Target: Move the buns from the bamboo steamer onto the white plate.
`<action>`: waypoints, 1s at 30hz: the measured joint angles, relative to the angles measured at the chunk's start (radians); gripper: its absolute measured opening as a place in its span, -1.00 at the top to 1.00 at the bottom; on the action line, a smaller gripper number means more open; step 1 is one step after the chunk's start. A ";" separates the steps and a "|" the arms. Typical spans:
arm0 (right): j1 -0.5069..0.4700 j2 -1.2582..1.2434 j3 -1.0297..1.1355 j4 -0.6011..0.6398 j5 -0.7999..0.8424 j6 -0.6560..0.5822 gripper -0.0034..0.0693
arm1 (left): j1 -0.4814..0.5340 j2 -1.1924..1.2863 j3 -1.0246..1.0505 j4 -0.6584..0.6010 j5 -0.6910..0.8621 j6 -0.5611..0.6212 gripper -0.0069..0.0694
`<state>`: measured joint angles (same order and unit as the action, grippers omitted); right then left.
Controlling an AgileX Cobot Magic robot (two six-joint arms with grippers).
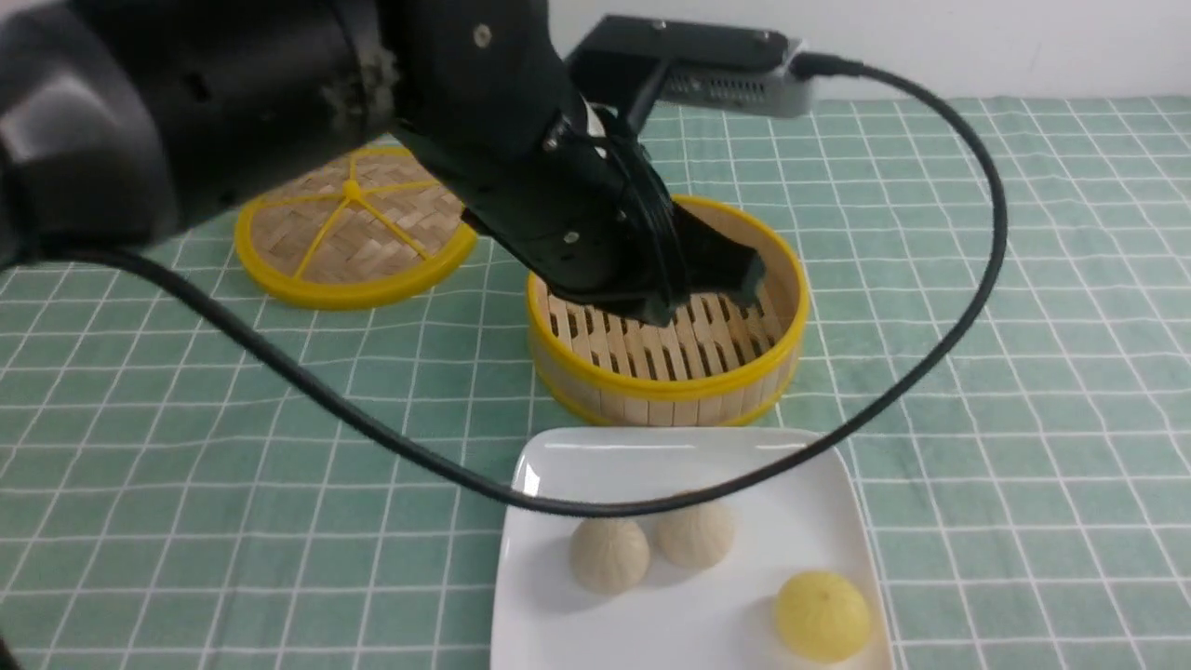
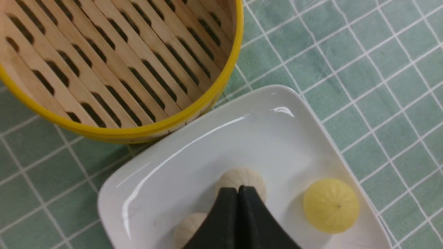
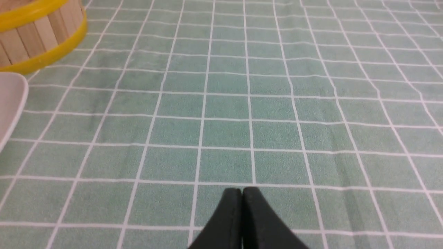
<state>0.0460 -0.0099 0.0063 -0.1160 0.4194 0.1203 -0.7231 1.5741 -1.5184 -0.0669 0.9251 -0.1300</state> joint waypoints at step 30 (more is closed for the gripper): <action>0.000 0.000 0.004 0.000 -0.020 -0.003 0.75 | 0.000 -1.046 0.827 0.329 -0.244 -0.569 0.81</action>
<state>0.0460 -0.0099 0.0103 -0.1164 0.3990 0.1175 -0.7231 0.5279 -0.6910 0.2623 0.6814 -0.6991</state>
